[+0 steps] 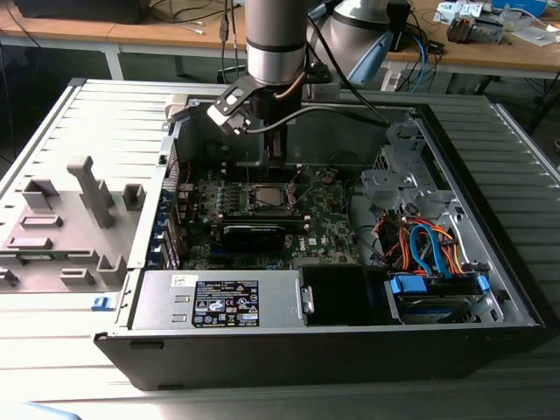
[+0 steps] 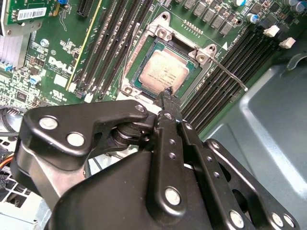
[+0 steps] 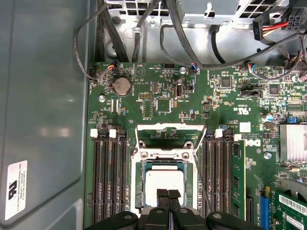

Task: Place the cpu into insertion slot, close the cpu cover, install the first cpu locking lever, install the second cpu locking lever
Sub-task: 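Place the cpu into insertion slot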

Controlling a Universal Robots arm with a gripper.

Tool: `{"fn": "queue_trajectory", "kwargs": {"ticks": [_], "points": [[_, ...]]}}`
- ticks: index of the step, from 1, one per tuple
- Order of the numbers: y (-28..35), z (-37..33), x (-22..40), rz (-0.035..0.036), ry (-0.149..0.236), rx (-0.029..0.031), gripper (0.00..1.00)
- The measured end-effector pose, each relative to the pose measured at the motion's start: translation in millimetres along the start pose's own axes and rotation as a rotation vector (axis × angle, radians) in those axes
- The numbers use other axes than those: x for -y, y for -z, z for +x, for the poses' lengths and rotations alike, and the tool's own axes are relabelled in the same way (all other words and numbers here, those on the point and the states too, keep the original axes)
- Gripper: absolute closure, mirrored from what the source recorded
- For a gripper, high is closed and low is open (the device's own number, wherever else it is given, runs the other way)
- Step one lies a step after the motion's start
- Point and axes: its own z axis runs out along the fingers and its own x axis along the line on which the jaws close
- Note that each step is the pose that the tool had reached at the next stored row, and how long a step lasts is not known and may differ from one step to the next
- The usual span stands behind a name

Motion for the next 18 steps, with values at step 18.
{"fn": "queue_trajectory", "kwargs": {"ticks": [18], "points": [[6.7, -0.2, -0.3, 0.0000, 0.000, 0.0000, 0.89]]}}
